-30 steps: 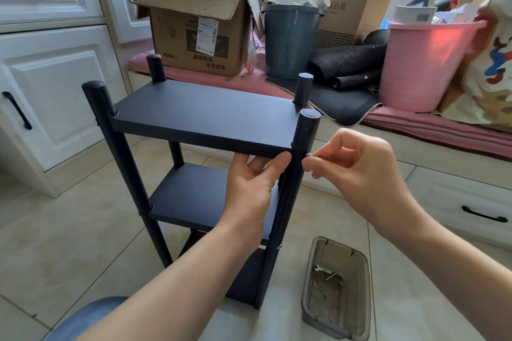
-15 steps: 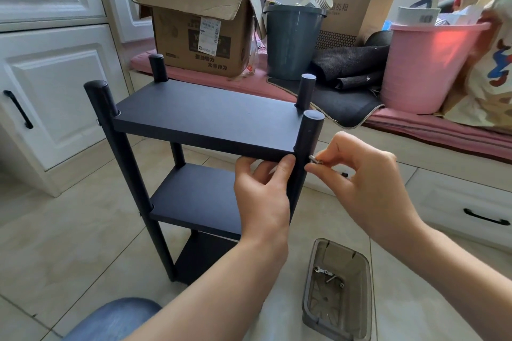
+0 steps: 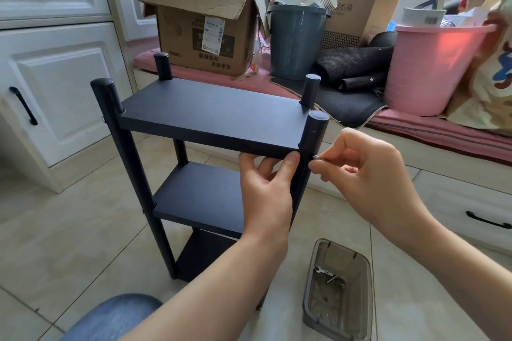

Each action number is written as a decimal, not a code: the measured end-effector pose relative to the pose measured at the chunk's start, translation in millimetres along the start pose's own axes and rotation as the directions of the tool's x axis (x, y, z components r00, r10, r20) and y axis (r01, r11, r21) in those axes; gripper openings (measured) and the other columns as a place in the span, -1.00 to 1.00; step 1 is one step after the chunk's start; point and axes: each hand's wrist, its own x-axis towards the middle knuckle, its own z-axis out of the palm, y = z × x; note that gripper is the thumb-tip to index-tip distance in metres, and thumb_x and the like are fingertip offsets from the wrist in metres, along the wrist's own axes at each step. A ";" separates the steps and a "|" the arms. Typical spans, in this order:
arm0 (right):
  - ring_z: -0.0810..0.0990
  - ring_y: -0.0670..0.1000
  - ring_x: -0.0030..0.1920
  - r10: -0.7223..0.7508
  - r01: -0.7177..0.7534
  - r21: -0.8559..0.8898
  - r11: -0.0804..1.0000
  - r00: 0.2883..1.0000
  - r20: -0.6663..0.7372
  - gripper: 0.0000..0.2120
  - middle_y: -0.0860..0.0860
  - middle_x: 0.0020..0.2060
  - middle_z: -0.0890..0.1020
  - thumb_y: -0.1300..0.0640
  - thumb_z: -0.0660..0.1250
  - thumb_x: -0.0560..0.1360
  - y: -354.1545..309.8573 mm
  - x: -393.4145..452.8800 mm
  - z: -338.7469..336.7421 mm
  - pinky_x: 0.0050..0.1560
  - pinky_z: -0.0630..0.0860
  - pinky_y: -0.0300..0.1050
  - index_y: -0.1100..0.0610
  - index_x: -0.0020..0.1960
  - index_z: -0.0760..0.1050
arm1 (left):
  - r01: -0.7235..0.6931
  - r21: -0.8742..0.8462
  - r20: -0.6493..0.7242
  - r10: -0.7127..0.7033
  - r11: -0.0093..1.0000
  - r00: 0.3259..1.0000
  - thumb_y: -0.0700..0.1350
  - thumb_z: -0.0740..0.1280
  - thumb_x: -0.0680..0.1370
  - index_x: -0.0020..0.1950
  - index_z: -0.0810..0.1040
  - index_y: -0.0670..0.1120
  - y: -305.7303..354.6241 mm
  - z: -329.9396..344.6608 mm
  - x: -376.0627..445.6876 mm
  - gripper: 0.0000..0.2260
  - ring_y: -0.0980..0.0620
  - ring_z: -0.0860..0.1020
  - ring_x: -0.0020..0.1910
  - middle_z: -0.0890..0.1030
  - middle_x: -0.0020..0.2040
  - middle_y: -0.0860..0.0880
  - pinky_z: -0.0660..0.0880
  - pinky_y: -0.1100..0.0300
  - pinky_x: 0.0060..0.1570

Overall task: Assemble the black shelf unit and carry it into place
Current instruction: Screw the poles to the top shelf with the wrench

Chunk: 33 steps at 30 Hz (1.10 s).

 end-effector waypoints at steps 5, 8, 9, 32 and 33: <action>0.61 -0.08 -0.30 -0.232 0.209 -0.275 0.938 0.971 -0.053 -0.80 -0.09 -0.35 0.63 0.20 0.57 0.37 -2.9 -5.7 4.5 -0.15 0.50 -0.32 0.16 -0.21 0.53 | -0.005 0.004 0.004 0.005 1.000 1.000 -0.13 0.42 0.58 0.20 0.43 0.09 1.1 -2.2 1.4 -0.73 0.25 0.67 -0.06 0.72 -0.06 0.18 0.47 0.54 -0.28; 0.62 -0.01 -0.35 -0.293 0.256 -0.341 0.904 0.954 -0.060 -0.80 -0.04 -0.37 0.62 0.21 0.57 0.38 -3.0 -8.0 4.5 -0.19 0.47 -0.34 0.20 -0.20 0.53 | -0.008 0.002 0.007 0.008 1.000 1.000 -0.12 0.42 0.58 0.21 0.43 0.10 0.8 -2.0 0.7 -0.72 0.24 0.67 -0.04 0.73 -0.05 0.18 0.47 0.55 -0.27; 0.62 -0.01 -0.35 -0.281 0.243 -0.332 0.911 0.957 -0.069 -0.80 -0.04 -0.36 0.62 0.21 0.57 0.38 -3.0 -8.2 4.2 -0.19 0.46 -0.35 0.19 -0.21 0.53 | -0.008 -0.002 0.007 0.008 1.000 1.000 -0.12 0.42 0.58 0.21 0.43 0.09 0.8 -1.6 0.6 -0.72 0.23 0.67 -0.03 0.73 -0.04 0.17 0.47 0.54 -0.26; 0.59 -0.11 -0.23 -0.250 0.219 -0.273 0.937 0.965 -0.084 -0.77 -0.17 -0.35 0.58 0.18 0.54 0.41 5.6 -5.0 8.0 -0.17 0.49 -0.28 0.12 -0.21 0.46 | -0.025 0.003 0.009 0.025 1.000 1.000 -0.11 0.42 0.58 0.23 0.41 0.09 -1.8 -2.3 4.1 -0.70 0.21 0.66 0.05 0.71 0.03 0.18 0.50 0.50 -0.18; 0.58 -0.08 -0.28 -0.307 0.268 -0.321 0.908 0.948 -0.076 -0.77 -0.16 -0.36 0.56 0.21 0.54 0.41 5.0 -5.1 8.1 -0.22 0.49 -0.28 0.13 -0.19 0.47 | -0.026 0.004 0.009 0.026 1.000 1.000 -0.11 0.42 0.58 0.23 0.41 0.09 -1.6 -2.3 4.0 -0.71 0.21 0.66 0.05 0.71 0.03 0.18 0.50 0.50 -0.19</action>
